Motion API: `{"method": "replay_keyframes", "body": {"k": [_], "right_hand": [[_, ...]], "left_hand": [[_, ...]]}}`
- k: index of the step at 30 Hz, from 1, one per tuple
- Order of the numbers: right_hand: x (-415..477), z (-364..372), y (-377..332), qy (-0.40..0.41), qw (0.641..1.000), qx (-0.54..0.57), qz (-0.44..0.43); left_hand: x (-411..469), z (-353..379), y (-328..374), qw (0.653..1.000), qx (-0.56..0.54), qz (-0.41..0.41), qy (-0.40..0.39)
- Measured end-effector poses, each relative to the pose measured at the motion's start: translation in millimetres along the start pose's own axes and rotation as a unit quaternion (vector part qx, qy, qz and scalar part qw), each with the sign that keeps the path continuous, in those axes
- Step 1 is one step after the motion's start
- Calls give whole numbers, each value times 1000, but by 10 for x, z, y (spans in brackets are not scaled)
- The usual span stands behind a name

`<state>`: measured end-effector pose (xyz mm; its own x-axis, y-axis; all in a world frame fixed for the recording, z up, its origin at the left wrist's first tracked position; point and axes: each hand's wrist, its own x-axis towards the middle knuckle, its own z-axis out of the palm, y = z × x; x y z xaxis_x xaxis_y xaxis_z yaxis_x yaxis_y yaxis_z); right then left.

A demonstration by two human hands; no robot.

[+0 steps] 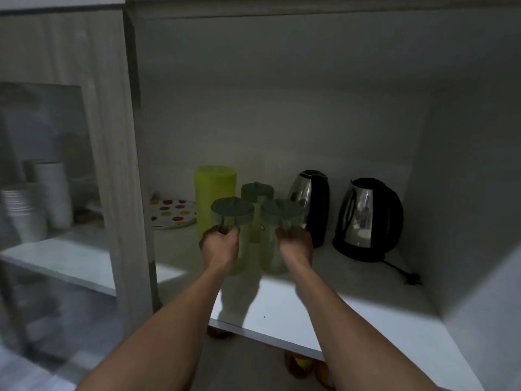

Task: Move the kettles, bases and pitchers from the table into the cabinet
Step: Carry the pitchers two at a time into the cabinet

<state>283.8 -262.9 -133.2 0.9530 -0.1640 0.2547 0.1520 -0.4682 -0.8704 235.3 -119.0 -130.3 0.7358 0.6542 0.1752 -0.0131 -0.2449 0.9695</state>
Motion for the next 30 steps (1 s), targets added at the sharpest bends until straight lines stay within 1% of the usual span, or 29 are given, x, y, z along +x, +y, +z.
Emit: {"method": "replay_keyframes", "body": {"k": [8,14,16,18,21,23,26,28,30], "right_hand": [[143,-11,4,-18,997,-80,-5],[97,-106,-21,-38,997,-51,47],[59,-171,-46,-46,996,-62,50],[63,-228,-75,-49,993,-91,49],[-71,-372,-187,-20,990,-134,34],[-230,-459,-311,13,985,-172,18],[-524,-580,-558,45,973,-227,-21],[-716,-619,-720,44,966,-248,-56],[-897,-612,-863,24,964,-251,-84]], "left_hand": [[161,146,16,999,39,8,-8],[244,154,-18,993,115,4,-40],[207,83,-19,990,133,1,-46],[193,38,-30,985,165,0,-41],[99,-129,-15,982,185,16,-15],[-9,-307,42,982,185,44,-12],[-142,-655,147,969,213,129,-9],[-214,-910,206,956,230,184,-7],[-276,-1164,244,943,248,221,-5]]}}
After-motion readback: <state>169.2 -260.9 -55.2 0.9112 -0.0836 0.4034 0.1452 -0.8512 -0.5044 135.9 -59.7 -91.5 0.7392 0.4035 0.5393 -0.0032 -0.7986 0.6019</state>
